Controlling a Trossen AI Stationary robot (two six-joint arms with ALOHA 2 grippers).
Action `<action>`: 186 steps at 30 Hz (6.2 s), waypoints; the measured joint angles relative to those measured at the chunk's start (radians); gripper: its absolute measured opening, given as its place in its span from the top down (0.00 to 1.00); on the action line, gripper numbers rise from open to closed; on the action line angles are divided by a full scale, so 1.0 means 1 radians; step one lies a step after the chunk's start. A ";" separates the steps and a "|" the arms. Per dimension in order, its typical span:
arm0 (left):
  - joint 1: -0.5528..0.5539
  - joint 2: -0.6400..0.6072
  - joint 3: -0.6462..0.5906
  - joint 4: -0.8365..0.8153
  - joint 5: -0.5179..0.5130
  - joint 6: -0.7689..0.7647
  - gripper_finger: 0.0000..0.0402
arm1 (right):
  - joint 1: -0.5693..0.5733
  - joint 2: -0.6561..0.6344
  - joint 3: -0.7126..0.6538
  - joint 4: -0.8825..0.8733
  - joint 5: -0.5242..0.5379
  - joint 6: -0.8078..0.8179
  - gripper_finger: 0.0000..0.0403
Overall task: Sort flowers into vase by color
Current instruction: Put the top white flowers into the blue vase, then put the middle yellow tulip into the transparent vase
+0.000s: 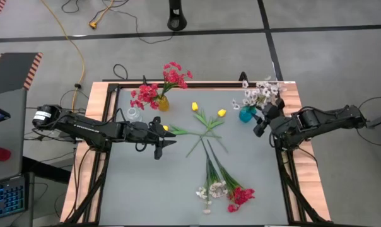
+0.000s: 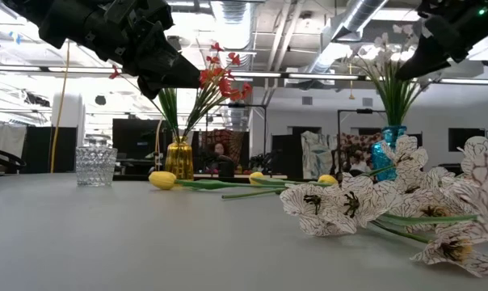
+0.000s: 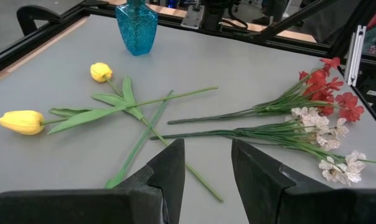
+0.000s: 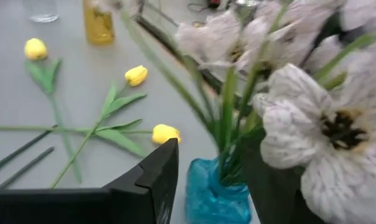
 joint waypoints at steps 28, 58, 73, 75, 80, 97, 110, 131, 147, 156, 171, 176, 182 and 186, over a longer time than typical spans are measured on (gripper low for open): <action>0.000 0.000 0.000 0.000 0.000 -0.001 0.70 | 0.002 0.021 0.000 0.056 -0.562 0.170 0.51; 0.000 0.000 0.000 0.000 0.001 -0.003 0.70 | 0.002 0.776 0.000 0.504 -0.571 0.244 0.56; 0.000 0.000 0.000 0.000 0.001 -0.003 0.70 | -0.001 0.949 0.000 0.556 -0.571 0.246 0.57; 0.000 0.000 0.000 0.000 0.001 -0.003 0.70 | -0.001 0.958 0.000 0.560 -0.571 0.246 0.59; 0.000 0.000 0.000 -0.006 0.004 -0.015 0.70 | -0.001 0.959 0.002 0.565 -0.572 0.254 0.74; 0.000 0.000 0.000 -0.004 0.005 -0.027 0.70 | 0.000 0.863 0.000 0.731 -0.565 0.262 0.93; 0.000 0.000 0.000 0.148 0.018 -0.113 0.70 | 0.009 0.815 0.000 1.100 -0.492 0.014 0.92; 0.000 0.000 0.000 0.547 0.003 0.228 0.70 | 0.006 0.816 0.000 1.431 -0.496 -0.370 0.91; 0.000 0.000 0.027 0.615 0.042 0.316 0.70 | 0.006 0.816 0.000 1.469 -0.496 -0.438 0.91; 0.000 0.000 0.027 0.633 0.052 0.335 0.70 | 0.006 0.816 0.000 1.467 -0.496 -0.445 0.91; 0.000 0.000 0.027 0.680 0.077 0.361 0.74 | 0.006 0.816 0.000 1.465 -0.496 -0.446 0.91; 0.000 0.000 0.027 0.677 0.076 0.359 0.87 | 0.006 0.816 0.000 1.466 -0.497 -0.446 0.91; 0.000 0.000 0.027 0.677 0.075 0.356 0.99 | 0.006 0.816 0.000 1.466 -0.496 -0.446 0.91; 0.000 0.000 0.027 0.677 0.040 0.342 0.97 | 0.006 0.816 0.000 1.467 -0.496 -0.446 0.88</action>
